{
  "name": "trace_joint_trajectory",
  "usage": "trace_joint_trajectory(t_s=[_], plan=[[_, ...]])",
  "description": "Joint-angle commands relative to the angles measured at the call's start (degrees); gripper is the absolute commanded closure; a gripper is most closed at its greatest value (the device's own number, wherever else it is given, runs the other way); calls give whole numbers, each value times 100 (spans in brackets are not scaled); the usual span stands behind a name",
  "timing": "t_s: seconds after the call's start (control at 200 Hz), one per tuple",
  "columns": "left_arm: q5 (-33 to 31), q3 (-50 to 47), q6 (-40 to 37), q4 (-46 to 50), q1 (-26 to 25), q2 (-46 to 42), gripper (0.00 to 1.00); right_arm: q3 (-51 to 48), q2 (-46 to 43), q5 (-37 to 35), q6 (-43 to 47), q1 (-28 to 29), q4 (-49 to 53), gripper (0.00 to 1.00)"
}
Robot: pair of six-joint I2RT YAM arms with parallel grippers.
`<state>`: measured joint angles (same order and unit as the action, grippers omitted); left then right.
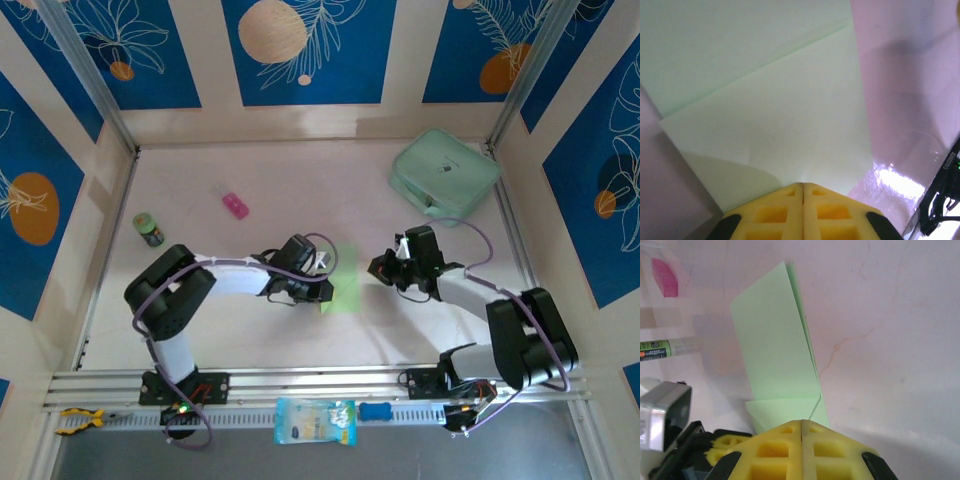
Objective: Fold a paper plane with a square sheet of paper (pick it up from the middle)
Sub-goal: Fold the triangle a second time at the center of the table, then turn over the paper at the center of the table.
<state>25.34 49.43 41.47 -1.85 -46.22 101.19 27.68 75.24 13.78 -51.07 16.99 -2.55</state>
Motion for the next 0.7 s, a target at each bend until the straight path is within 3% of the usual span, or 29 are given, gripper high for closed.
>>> trace_joint_trajectory(t_s=[0.0, 0.195, 0.695], plan=[[-354, 431, -182, 622, 24, -398, 85, -236, -425, 222, 59, 79, 649, 93], [-155, 1232, -790, 1398, 241, -1, 87, -343, -843, 258, -293, 313, 921, 74], [-183, 1746, -1596, 2133, 330, 858, 93, -18, -397, 286, -863, 1077, 942, 69]])
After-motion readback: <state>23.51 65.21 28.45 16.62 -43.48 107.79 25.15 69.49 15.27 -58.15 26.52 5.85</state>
